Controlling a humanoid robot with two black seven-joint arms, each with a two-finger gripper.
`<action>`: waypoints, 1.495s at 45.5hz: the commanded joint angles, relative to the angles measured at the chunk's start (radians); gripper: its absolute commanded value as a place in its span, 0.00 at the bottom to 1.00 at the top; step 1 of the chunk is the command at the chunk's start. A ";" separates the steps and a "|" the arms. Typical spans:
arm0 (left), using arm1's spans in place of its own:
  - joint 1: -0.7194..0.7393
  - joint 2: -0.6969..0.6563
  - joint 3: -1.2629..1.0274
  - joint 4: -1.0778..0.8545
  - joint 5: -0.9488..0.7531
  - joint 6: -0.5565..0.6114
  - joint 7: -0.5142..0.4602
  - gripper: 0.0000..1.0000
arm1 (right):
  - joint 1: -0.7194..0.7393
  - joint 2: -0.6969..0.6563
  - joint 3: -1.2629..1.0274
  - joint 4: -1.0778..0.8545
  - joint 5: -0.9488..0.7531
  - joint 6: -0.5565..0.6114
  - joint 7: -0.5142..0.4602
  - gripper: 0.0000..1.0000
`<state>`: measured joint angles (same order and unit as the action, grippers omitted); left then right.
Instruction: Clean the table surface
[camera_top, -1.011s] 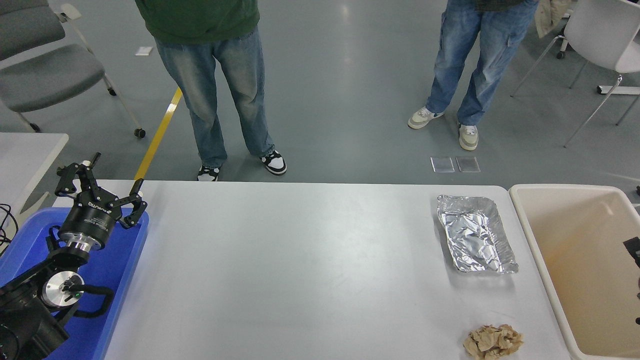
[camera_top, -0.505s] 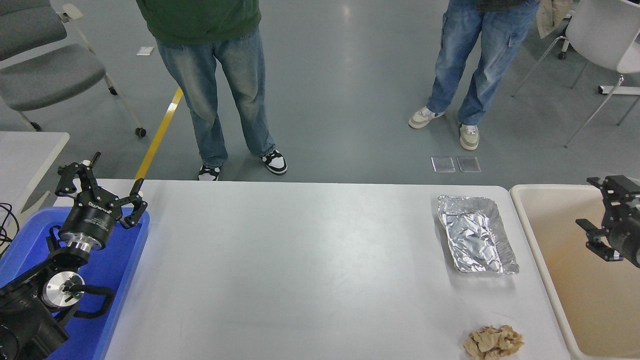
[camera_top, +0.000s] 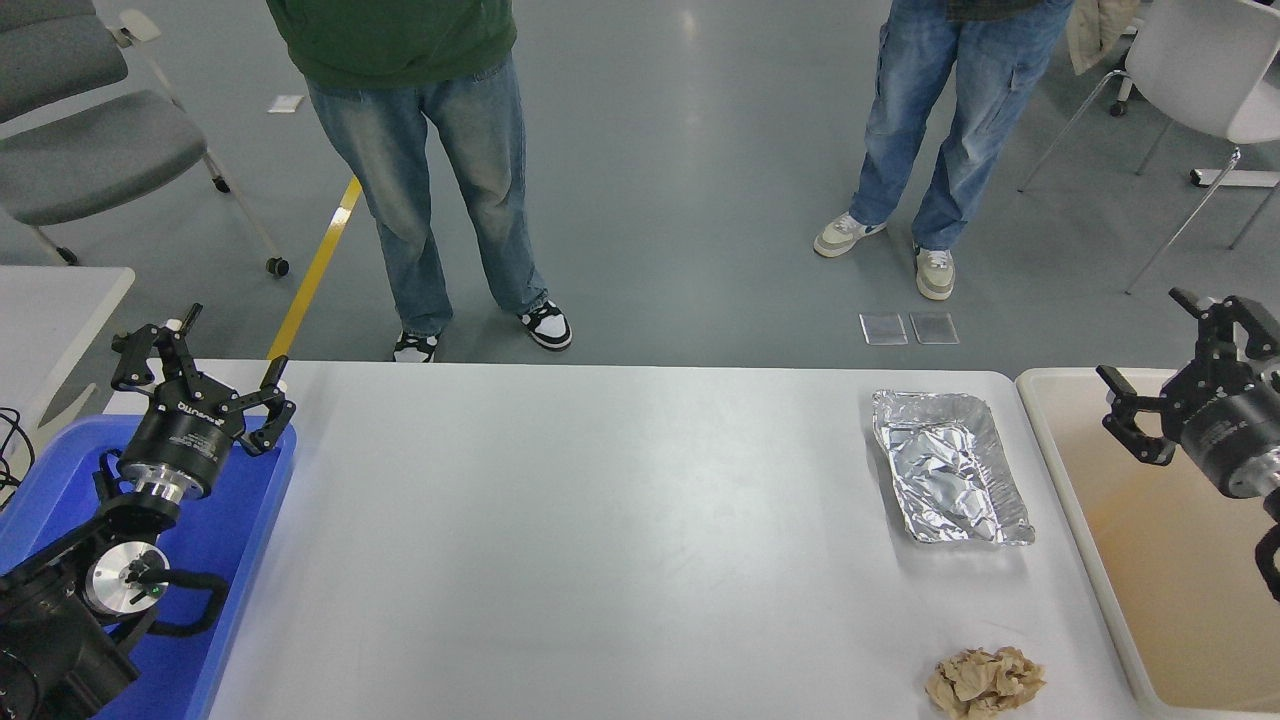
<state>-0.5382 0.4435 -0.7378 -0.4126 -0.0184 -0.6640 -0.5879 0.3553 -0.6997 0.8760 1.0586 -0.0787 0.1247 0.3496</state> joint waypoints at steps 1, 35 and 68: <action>0.000 0.000 0.000 0.000 0.000 0.000 0.000 1.00 | -0.019 0.120 0.031 0.018 -0.013 -0.066 0.061 1.00; 0.000 0.000 0.000 0.000 0.000 -0.002 0.000 1.00 | 0.155 0.298 -0.126 -0.261 -0.018 -0.123 0.121 1.00; 0.000 0.000 0.000 0.000 0.000 -0.003 0.000 1.00 | 0.180 0.358 -0.078 -0.295 -0.016 -0.123 0.120 1.00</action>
<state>-0.5384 0.4433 -0.7379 -0.4133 -0.0184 -0.6667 -0.5876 0.5329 -0.3411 0.7850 0.7589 -0.0961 -0.0015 0.4722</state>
